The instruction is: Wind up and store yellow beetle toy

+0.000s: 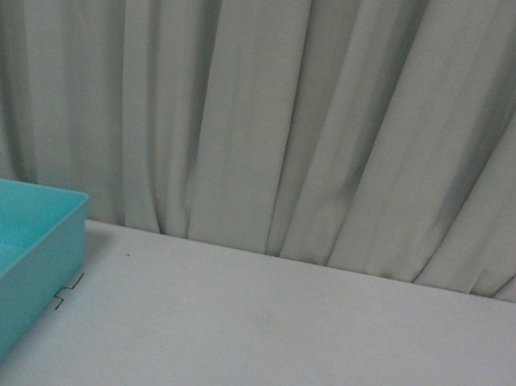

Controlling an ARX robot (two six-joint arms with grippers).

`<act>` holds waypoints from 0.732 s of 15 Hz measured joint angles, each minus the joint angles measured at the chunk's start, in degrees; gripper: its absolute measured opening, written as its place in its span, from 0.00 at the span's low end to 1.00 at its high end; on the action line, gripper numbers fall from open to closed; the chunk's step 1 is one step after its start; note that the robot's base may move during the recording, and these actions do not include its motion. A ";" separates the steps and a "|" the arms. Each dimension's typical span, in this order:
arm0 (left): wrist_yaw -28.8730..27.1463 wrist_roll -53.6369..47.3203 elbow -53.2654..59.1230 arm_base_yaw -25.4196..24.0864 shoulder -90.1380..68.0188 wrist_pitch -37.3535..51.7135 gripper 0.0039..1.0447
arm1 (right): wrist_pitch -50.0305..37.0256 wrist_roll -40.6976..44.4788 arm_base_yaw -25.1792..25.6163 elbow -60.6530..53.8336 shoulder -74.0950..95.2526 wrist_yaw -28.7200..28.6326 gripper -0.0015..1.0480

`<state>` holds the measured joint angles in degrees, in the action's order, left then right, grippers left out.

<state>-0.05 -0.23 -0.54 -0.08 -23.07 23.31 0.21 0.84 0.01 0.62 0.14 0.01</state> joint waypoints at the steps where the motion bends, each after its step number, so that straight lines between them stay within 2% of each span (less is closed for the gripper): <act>1: 0.02 0.00 0.00 0.00 1.60 -2.08 0.01 | 0.00 0.00 0.00 0.00 0.00 0.00 0.94; 11: -0.02 0.00 -0.15 0.02 15.12 -16.28 0.01 | 0.00 0.00 0.00 0.00 0.00 0.00 0.94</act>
<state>-0.08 -0.23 -0.69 -0.05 -7.94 7.03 0.21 0.84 0.01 0.62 0.14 0.01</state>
